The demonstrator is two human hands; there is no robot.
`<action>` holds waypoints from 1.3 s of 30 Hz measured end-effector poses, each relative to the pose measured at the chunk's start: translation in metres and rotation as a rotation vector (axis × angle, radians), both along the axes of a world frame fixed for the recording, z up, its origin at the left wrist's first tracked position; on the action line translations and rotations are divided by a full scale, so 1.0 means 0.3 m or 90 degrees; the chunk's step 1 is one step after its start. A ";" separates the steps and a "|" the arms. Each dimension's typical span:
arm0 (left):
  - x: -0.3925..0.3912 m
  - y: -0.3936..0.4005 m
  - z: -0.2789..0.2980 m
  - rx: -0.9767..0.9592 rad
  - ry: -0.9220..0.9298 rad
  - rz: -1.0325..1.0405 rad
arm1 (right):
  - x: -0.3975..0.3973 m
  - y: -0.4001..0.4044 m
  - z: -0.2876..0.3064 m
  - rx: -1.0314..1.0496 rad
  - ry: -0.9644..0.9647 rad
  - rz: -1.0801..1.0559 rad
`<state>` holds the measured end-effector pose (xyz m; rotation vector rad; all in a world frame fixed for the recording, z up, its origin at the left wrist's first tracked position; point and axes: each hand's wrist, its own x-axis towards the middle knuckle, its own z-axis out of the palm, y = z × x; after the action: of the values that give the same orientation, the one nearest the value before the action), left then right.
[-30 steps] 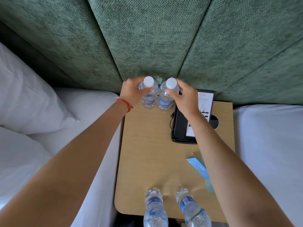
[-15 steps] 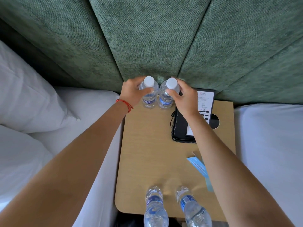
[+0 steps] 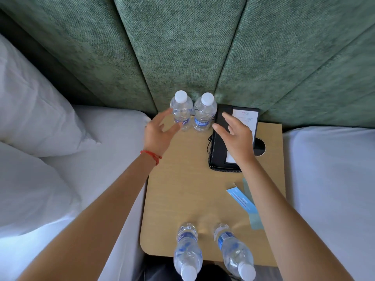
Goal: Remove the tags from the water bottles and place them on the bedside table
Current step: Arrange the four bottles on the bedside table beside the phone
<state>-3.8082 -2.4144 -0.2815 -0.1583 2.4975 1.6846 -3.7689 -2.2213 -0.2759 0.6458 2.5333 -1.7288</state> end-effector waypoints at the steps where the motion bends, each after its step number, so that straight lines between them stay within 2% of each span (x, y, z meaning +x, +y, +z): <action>1: 0.035 -0.002 0.013 0.022 -0.004 0.009 | 0.031 0.000 0.016 -0.010 0.001 -0.001; 8: 0.332 -0.007 0.077 0.075 -0.036 -0.039 | 0.306 -0.005 0.099 -0.067 0.023 0.024; 15: 0.627 -0.015 0.069 0.062 -0.062 -0.039 | 0.566 0.014 0.082 -0.102 0.024 0.067; 22: 0.879 -0.006 0.070 0.033 -0.104 -0.011 | 0.785 0.046 0.097 -0.041 0.004 0.146; 30: 1.034 -0.012 0.047 -0.060 -0.107 0.013 | 0.932 0.085 0.070 0.005 -0.024 0.210; 39: 1.077 -0.023 0.027 -0.083 -0.061 0.029 | 0.997 0.099 0.023 0.018 -0.005 0.221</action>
<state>-3.4850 -2.4213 -0.2735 -0.3031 2.5505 1.4920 -3.4699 -2.1917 -0.2689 0.1933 2.4830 -1.5691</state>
